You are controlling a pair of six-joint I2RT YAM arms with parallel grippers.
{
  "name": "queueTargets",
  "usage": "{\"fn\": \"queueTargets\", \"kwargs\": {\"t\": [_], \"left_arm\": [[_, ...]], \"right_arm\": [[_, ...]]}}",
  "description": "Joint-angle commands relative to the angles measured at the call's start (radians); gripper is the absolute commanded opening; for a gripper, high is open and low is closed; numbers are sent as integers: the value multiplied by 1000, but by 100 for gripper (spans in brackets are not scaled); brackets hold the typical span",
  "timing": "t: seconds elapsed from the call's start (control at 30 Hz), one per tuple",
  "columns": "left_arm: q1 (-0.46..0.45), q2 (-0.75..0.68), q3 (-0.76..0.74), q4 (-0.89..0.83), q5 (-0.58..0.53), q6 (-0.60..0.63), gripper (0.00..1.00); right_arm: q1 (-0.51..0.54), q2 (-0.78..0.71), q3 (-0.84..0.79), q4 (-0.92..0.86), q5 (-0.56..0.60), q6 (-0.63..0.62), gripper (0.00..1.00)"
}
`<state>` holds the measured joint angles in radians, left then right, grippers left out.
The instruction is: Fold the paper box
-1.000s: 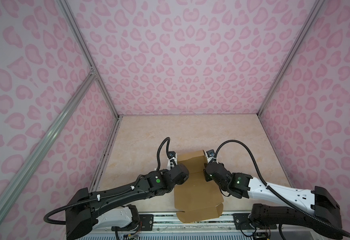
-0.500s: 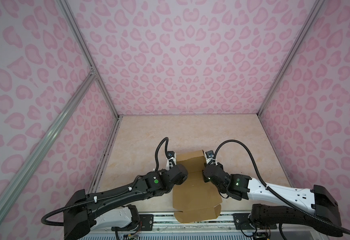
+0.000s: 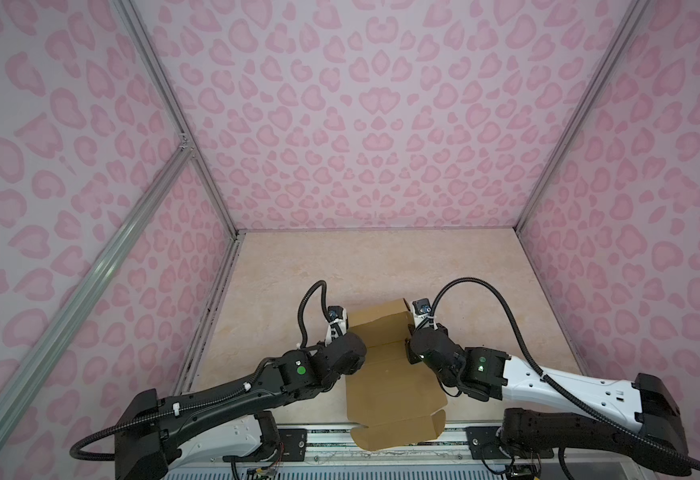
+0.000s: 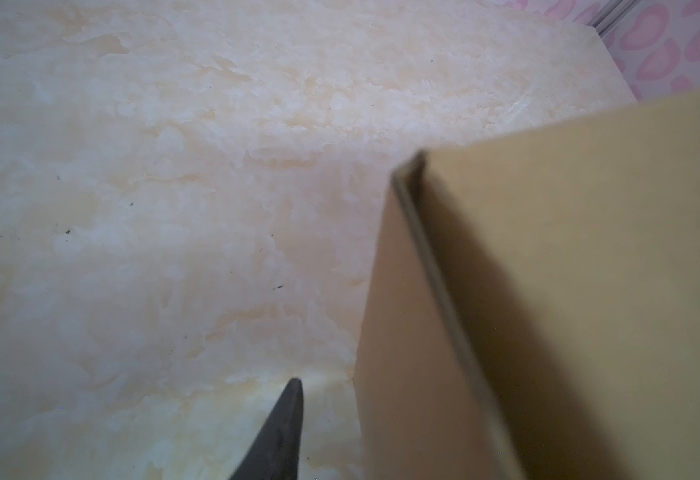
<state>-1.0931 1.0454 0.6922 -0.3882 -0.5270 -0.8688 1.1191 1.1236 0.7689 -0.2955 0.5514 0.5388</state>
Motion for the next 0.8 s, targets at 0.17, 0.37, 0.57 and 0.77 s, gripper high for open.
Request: {"fn": "queueTargets", "kwargs": {"t": [0.17,0.37,0.57,0.77], "left_arm": [[1,-17,-50,8,46,13,31],[1,-13,-61,22,69,10,25],[2,10,-46,26,70,9,10],[2,22,-33,12,52,12,4]], "right_arm": [[27,-12,42,-23,58,56,0],[50,4,93,-49,77,50,0],[83,20,105,-38,77,61,0],[94,17,111,-49,76,60,0]]}}
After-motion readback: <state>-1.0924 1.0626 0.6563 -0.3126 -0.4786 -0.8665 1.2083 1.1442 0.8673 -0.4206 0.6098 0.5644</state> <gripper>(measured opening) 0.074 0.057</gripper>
